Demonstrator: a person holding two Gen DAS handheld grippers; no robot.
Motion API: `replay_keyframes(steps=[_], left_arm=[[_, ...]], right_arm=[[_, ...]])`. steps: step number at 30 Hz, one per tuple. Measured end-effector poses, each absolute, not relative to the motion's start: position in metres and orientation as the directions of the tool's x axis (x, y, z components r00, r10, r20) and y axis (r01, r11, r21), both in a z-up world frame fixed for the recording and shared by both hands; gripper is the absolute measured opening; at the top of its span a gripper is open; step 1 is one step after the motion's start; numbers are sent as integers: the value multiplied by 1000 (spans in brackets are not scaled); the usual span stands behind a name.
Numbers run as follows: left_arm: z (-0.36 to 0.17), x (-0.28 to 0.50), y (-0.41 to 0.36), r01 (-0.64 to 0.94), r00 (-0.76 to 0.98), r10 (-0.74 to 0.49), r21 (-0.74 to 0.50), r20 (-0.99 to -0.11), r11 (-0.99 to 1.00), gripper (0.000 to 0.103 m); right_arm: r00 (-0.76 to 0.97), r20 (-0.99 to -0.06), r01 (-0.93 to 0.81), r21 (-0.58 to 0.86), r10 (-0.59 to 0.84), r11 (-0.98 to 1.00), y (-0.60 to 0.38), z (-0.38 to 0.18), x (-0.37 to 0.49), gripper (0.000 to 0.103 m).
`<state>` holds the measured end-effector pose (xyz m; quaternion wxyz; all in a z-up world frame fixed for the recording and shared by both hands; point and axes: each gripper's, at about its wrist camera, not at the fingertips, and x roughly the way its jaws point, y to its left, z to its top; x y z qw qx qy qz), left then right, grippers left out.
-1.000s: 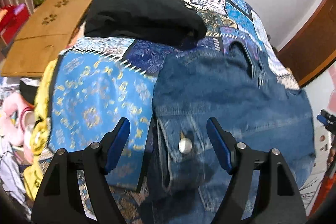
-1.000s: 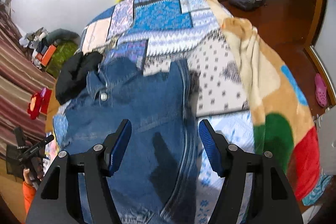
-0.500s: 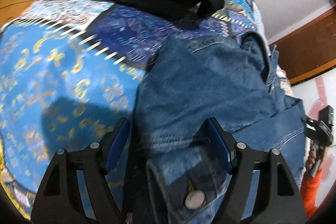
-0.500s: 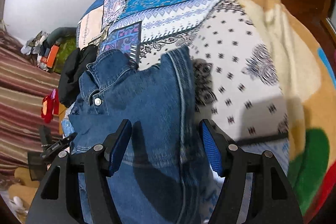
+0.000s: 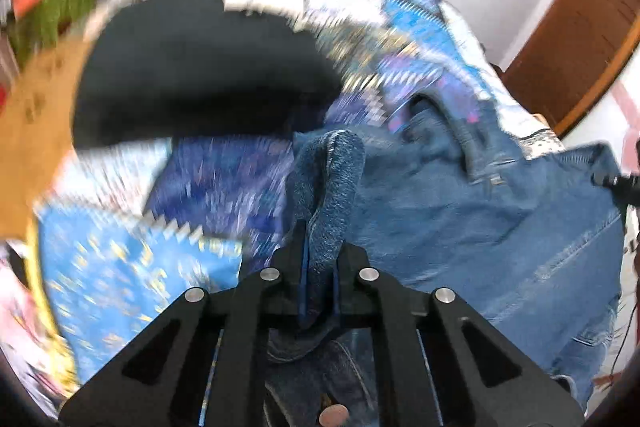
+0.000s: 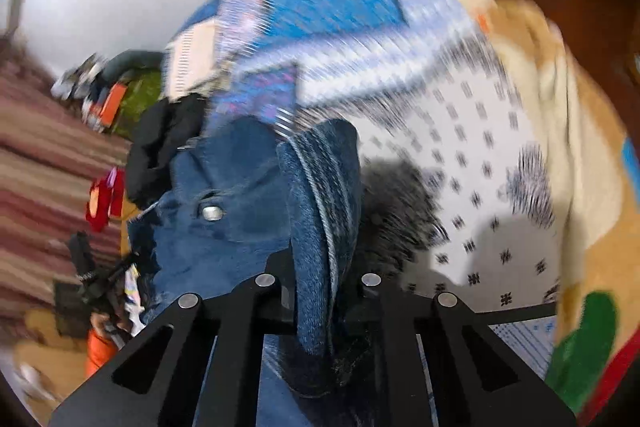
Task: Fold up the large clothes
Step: 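Grasp the jacket side edge with the right gripper while the left gripper lifts the hem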
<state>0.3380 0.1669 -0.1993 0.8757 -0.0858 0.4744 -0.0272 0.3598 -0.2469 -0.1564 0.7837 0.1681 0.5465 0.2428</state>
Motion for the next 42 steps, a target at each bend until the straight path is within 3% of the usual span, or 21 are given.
replay_keyframes(steps=[6,11,16,22,25,29,36,42], left_arm=[[-108,343,155,10,662,-169,-217,-730,976,7],[-69,373,138,41,717,-146,-168,-682,985,7],[-91,417,141,1,692,-104,-142,-714,990,7],[-182,459,168,-108,552,-19,-93,-834,990,7],[-218,467,184,-148,501,-57,-151,-864,978,9],[-224,466,181,-137,507,-42,-128,-861,982,12],[-212,459,158,-97,515,98,55,-852,994,12],[-177,427,157,-105,553,77,23,-830,994,13]], right_arm=[[375,-717,-317,497,588,808,-235,-82,358,8],[452,-677,-367,452,581,813,-228,-42,376,7],[499,-678,-341,418,539,842,-231,-53,409,7],[401,-806,-197,388,435,901,-250,-137,454,7],[347,-852,-121,373,391,920,-267,-182,467,8],[314,-884,-112,329,348,938,-273,-213,471,11],[393,-880,-177,210,265,962,-264,-187,455,13],[467,-850,-198,169,244,966,-270,-148,420,14]])
